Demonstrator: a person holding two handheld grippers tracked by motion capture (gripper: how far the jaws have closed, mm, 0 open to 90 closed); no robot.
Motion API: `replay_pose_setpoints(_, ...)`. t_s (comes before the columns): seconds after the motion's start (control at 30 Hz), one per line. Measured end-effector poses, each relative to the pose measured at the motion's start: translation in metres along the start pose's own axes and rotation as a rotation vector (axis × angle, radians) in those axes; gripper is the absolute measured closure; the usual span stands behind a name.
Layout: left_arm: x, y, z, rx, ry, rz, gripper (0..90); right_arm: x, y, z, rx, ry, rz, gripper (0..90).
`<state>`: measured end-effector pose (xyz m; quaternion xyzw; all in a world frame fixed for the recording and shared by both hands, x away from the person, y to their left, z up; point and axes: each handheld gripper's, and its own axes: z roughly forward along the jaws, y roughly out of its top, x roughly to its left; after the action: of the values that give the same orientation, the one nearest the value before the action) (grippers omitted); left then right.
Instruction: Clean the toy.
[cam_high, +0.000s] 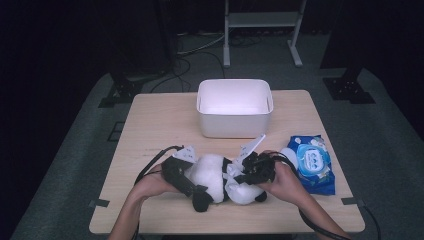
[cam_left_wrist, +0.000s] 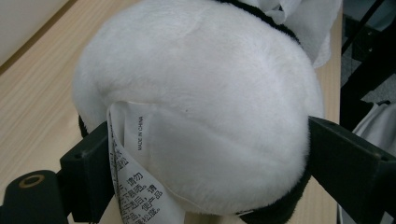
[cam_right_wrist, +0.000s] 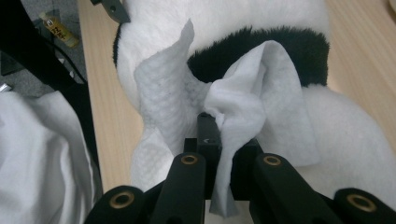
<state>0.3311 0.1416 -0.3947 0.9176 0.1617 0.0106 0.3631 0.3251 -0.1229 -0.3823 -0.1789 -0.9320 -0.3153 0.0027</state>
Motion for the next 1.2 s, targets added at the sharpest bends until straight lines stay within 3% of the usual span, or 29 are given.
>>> replay_pose_setpoints(0.17,0.004,-0.003,-0.004,-0.025,0.015,-0.025,9.5,-0.004,0.003,0.001,-0.017,0.014,0.006,85.2)
replay_pose_setpoints(0.37,0.000,-0.001,-0.001,-0.023,0.023,-0.010,9.6,-0.003,-0.007,-0.016,-0.058,0.026,0.025,84.9)
replay_pose_setpoints(0.53,0.000,-0.001,-0.001,-0.019,0.027,-0.010,9.6,-0.002,-0.022,-0.032,-0.059,-0.002,0.059,84.9)
replay_pose_setpoints(0.9,0.000,-0.001,-0.001,-0.016,0.028,-0.008,9.5,-0.022,-0.068,-0.048,-0.047,-0.046,0.176,84.9)
replay_pose_setpoints(1.2,-0.001,-0.002,0.000,-0.017,0.029,-0.003,9.5,-0.044,-0.081,-0.046,-0.012,-0.093,0.247,85.0)
